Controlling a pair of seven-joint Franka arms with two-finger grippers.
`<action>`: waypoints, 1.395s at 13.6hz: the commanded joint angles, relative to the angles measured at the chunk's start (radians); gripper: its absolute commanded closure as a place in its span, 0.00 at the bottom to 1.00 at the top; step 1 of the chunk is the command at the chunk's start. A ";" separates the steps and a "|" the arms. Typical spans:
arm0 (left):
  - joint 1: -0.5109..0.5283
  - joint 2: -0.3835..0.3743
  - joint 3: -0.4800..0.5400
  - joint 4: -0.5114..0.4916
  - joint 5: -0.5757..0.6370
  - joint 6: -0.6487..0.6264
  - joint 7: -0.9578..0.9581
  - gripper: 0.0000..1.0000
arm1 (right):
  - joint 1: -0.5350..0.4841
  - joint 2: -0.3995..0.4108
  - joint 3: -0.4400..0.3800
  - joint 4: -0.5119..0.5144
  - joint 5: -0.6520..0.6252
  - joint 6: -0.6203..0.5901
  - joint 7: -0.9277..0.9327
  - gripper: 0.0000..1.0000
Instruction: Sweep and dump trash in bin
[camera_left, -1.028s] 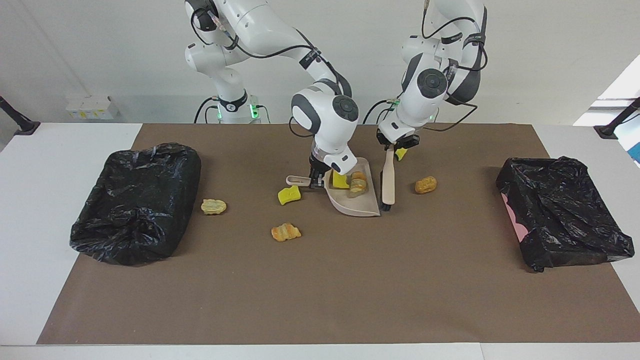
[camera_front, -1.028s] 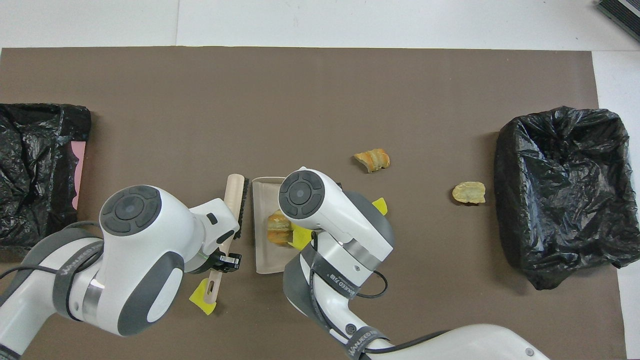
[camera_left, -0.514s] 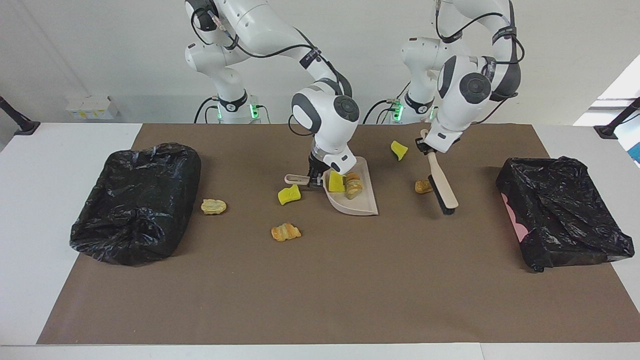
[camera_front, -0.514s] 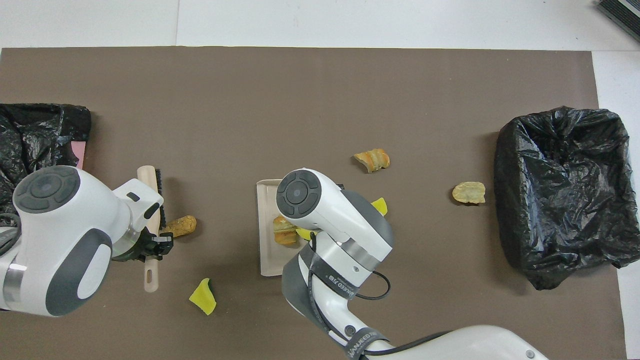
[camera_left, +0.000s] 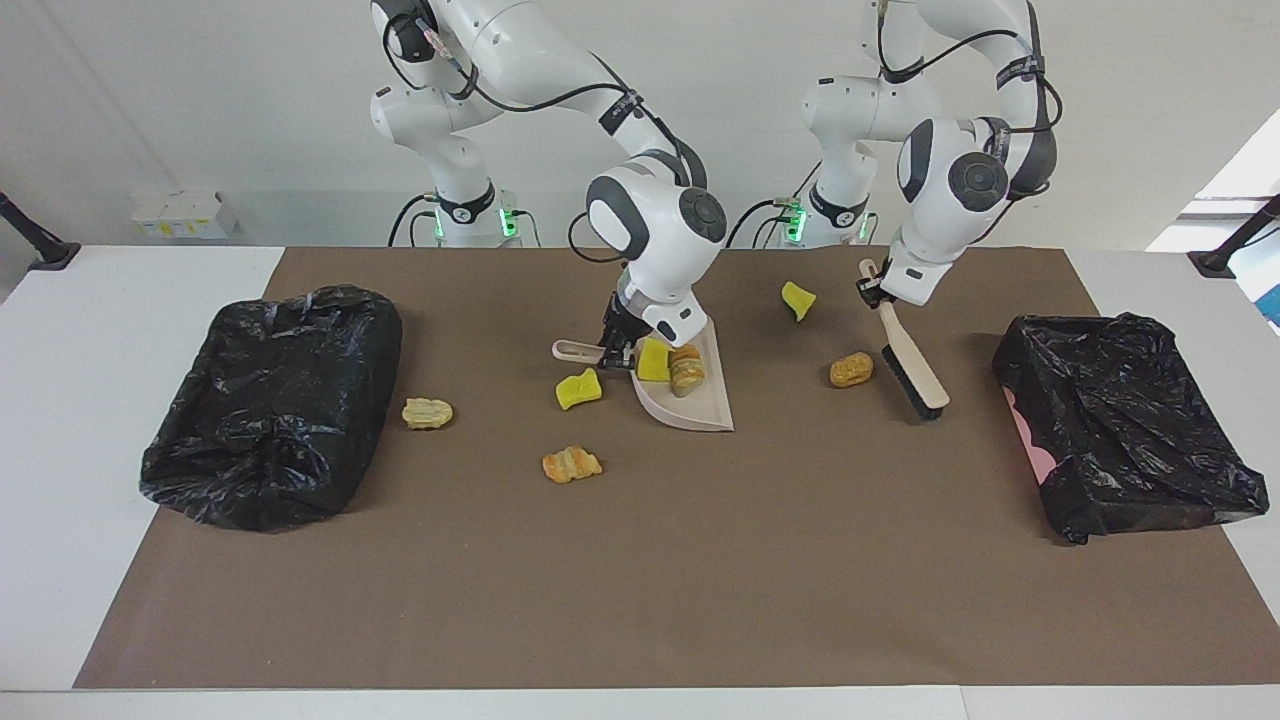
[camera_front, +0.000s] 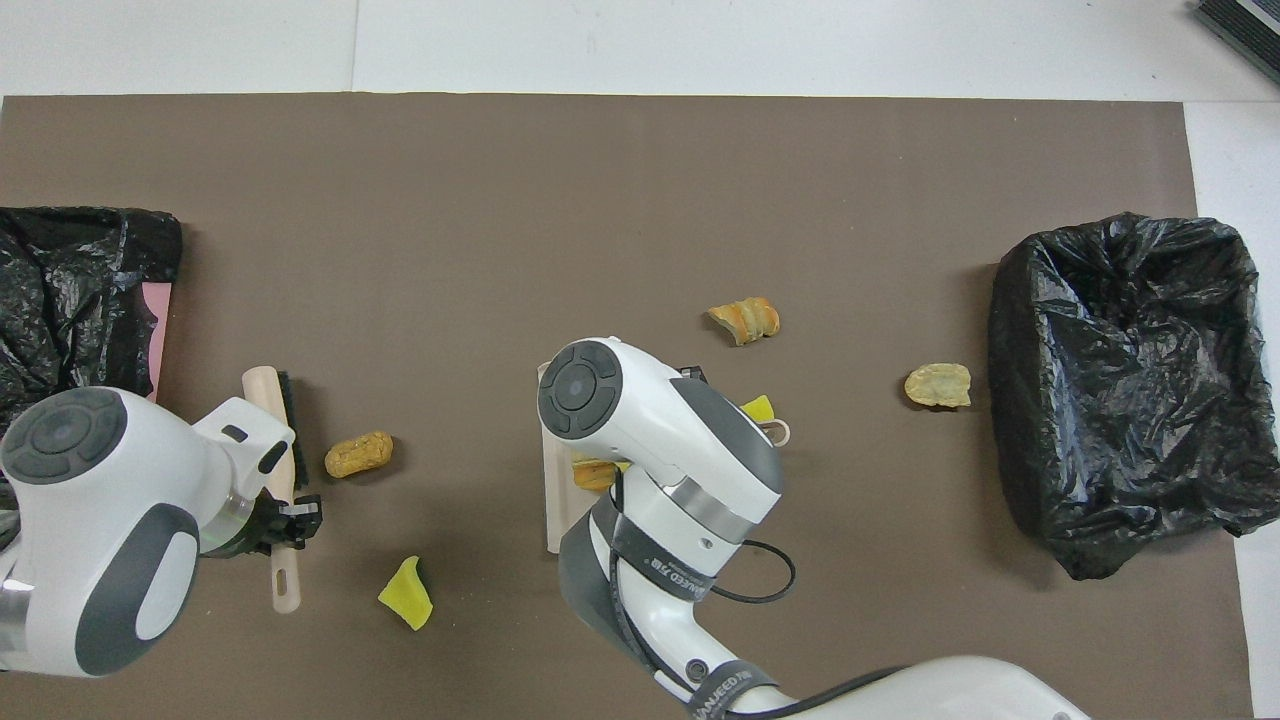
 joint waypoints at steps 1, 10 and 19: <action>-0.015 -0.054 -0.015 -0.074 0.019 0.040 -0.020 1.00 | 0.005 -0.011 0.008 -0.003 -0.026 -0.027 -0.005 1.00; -0.346 0.080 -0.016 -0.060 -0.230 0.233 -0.067 1.00 | 0.053 0.005 0.008 -0.012 -0.015 -0.016 0.130 1.00; -0.480 0.115 -0.019 0.041 -0.350 0.206 -0.207 1.00 | 0.048 0.007 0.008 -0.025 0.012 0.021 0.159 1.00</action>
